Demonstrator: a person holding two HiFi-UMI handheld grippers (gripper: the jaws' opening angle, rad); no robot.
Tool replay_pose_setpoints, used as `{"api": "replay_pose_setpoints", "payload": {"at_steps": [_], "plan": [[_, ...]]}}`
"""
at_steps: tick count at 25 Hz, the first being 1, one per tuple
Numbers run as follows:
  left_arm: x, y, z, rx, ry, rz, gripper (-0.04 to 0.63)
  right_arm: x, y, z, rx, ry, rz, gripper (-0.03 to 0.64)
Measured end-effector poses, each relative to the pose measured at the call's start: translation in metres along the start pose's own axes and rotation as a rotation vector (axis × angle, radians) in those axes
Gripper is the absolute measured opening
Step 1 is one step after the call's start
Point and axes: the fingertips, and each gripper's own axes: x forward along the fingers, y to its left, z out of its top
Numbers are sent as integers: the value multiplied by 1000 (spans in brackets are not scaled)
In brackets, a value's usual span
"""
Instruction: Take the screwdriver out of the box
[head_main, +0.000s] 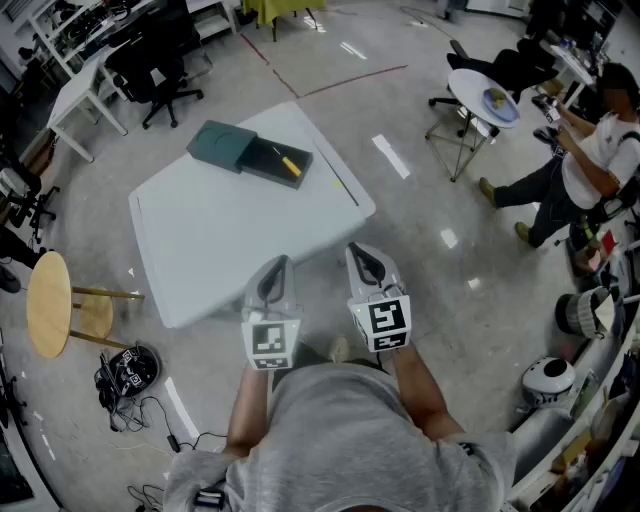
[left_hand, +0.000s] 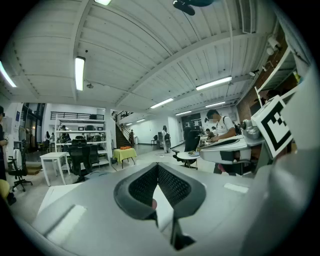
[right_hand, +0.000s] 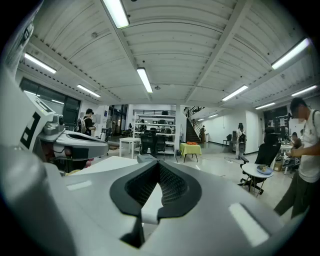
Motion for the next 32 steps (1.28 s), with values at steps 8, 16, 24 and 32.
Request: {"api": "replay_pose_setpoints", "payload": {"at_steps": [8,16,24,32], "plan": [[3,-5,5,3,3,20,12,-3,-6,6,8,-18,13,3],[17,12,3,2,19,44,12,21,-5,4,9,11,47,3],[70,44,-5,-14,38,37,12,81,-23,-1,7,49,47,3],[138,89,-18,-55,83,30,12,166,-40,2,7,99,68,3]]}}
